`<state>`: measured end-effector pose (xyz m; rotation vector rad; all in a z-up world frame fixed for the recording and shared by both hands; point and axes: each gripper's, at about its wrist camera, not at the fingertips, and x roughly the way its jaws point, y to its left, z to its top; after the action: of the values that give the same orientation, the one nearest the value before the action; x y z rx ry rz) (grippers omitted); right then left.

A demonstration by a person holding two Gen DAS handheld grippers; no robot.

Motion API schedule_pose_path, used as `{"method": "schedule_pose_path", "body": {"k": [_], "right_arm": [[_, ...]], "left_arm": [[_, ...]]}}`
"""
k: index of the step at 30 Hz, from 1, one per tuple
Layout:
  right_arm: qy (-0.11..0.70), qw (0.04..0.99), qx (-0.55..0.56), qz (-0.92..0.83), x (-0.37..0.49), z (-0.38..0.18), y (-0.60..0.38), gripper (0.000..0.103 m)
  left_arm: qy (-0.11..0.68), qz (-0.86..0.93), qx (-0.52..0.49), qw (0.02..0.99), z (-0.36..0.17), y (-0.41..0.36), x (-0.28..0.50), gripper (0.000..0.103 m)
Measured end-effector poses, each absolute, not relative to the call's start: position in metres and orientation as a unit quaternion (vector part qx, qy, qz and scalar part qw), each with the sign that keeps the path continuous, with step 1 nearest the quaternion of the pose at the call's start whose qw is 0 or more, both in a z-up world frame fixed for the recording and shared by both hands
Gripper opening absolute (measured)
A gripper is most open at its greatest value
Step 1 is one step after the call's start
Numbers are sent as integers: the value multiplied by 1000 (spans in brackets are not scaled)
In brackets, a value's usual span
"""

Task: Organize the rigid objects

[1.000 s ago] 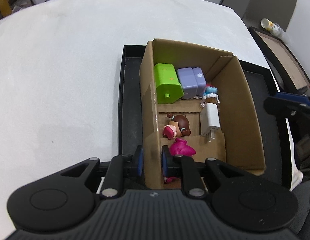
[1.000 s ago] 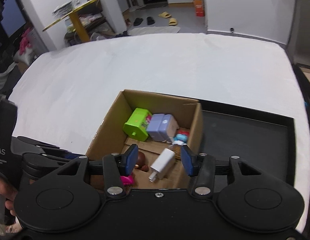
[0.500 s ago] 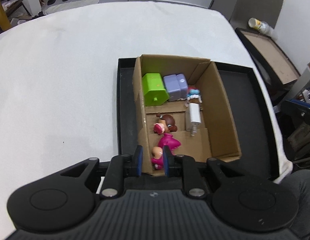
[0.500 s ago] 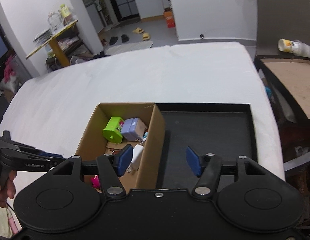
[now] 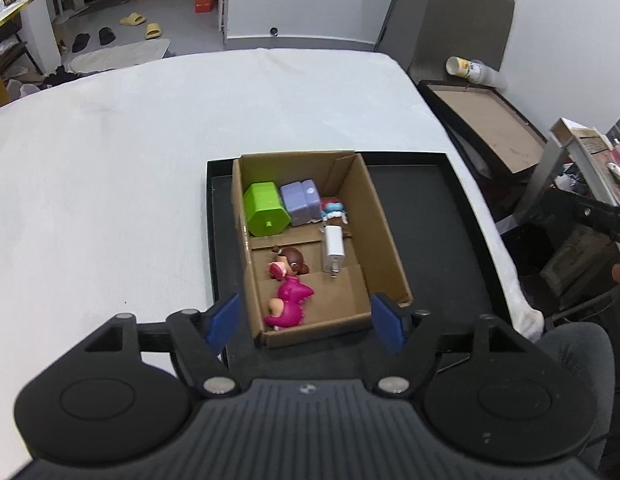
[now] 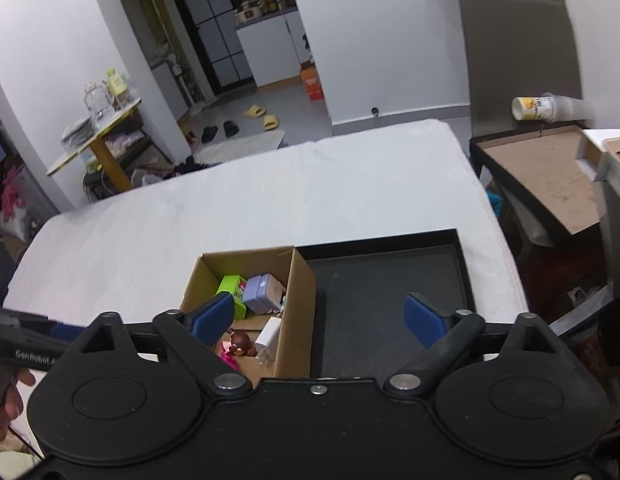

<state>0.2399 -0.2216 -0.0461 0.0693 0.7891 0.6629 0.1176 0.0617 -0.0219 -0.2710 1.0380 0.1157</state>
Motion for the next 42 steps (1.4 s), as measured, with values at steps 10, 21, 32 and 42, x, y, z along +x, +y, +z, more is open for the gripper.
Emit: {"method": "schedule_pose_path", "body": {"k": [10, 21, 32, 42], "right_arm": [[367, 879, 58, 300, 224, -27, -244, 103], [375, 879, 83, 281, 193, -21, -264, 103], [372, 889, 77, 255, 162, -18, -276, 103], [369, 901, 72, 216, 142, -21, -280, 103]], "left_arm": [[463, 24, -105, 879, 9, 36, 94, 81], [446, 10, -102, 889, 24, 16, 72, 92], [426, 2, -119, 897, 21, 5, 53, 92], [415, -15, -102, 904, 20, -6, 37, 93]]}}
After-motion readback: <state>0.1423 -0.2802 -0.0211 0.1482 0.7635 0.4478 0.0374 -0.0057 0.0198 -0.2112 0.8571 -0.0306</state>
